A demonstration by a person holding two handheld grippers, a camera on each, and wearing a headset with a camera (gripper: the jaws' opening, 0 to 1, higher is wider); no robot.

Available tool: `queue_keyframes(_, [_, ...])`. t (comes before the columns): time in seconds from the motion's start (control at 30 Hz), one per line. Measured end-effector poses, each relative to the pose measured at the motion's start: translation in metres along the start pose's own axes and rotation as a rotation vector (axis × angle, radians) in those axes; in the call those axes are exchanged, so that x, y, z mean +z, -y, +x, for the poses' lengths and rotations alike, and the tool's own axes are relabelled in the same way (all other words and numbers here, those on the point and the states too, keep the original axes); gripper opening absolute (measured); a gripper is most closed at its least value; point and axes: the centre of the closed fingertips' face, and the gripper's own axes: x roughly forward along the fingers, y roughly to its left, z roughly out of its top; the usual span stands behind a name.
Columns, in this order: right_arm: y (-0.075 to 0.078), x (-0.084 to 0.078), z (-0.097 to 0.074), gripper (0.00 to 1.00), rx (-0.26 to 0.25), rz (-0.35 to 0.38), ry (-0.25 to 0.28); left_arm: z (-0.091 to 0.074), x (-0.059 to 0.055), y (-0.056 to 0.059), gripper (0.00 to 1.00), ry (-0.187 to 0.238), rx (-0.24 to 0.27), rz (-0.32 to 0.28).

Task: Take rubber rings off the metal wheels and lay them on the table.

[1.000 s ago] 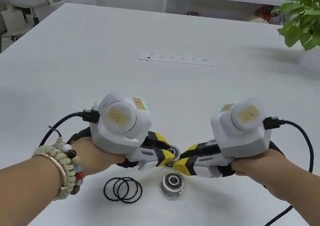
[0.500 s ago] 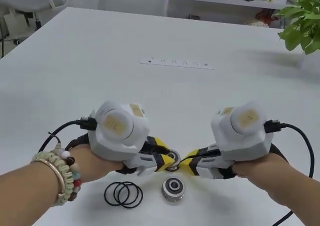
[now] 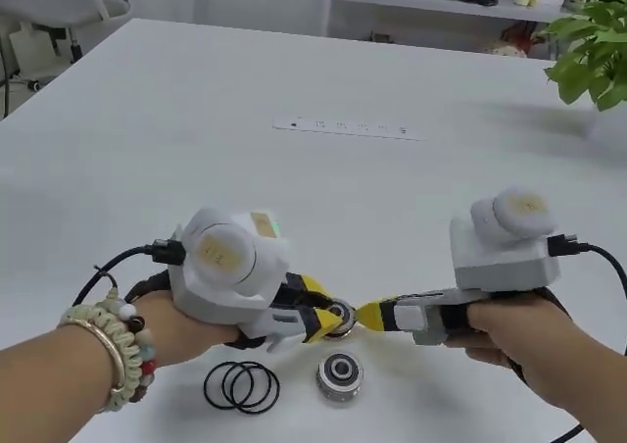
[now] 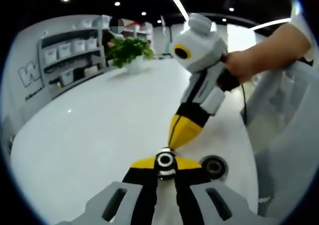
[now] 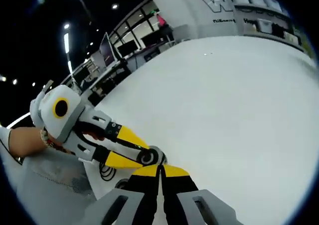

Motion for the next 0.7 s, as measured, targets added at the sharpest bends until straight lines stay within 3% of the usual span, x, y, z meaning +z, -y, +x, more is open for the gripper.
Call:
queue_keyframes(0.13, [-0.0027,0.0004,-0.0003,0.00,0.010,0.047,0.006,-0.0005,-0.0005,-0.0001,0.13,0.000,0.001,-0.003])
queue_keyframes(0.7, [-0.0100,0.0022,0.0006,0.00,0.003,0.014,-0.004,-0.0015,-0.0016,-0.0004,0.13,0.003,0.005,-0.002])
